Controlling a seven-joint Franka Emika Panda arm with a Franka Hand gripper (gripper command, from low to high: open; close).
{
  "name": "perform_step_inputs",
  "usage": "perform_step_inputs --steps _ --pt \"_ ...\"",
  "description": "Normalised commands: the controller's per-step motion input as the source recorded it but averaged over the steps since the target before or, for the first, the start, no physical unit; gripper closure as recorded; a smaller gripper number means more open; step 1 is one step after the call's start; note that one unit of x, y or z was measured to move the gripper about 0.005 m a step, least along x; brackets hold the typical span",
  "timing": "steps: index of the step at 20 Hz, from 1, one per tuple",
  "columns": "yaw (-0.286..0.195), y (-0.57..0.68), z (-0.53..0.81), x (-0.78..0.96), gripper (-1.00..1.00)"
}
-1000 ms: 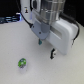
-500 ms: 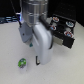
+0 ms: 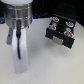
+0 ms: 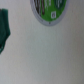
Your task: Open the kcup holder, insert the kcup into the holder, and close the kcup holder
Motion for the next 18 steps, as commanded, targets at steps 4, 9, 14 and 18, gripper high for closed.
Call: perform_step_inputs --steps 4,9,14,18 --pt "-0.168 -0.24 -0.14 0.37 -1.0" --pt "-0.123 -0.11 -0.17 0.22 -1.0" --pt "-0.075 -0.04 -0.06 0.03 -1.0" --pt "-0.079 -0.06 -0.07 0.06 -1.0"
